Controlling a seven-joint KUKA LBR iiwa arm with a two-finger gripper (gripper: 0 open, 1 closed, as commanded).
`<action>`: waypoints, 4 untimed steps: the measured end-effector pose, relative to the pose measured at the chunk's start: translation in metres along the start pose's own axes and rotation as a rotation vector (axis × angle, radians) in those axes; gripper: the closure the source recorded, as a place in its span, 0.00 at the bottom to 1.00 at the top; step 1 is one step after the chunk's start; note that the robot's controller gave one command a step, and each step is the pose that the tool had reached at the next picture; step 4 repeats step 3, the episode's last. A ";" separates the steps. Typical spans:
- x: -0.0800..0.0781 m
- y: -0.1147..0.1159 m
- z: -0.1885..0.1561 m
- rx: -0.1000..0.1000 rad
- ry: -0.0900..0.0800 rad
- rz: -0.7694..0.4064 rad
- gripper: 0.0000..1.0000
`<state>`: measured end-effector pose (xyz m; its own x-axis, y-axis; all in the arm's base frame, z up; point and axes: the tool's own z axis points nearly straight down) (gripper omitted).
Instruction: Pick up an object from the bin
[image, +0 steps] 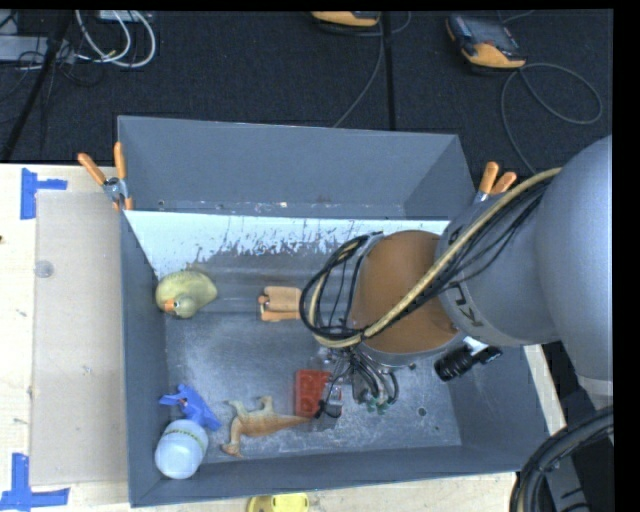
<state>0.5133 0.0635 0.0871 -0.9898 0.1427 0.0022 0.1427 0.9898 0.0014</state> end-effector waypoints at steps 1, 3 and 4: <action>0.000 0.000 0.000 0.000 0.000 0.001 1.00; -0.006 -0.005 -0.161 -0.001 -0.002 -0.020 1.00; -0.006 -0.005 -0.161 -0.001 -0.002 -0.020 1.00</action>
Offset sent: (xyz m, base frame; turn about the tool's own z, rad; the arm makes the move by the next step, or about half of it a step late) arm 0.0045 -0.0066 0.1606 -0.0229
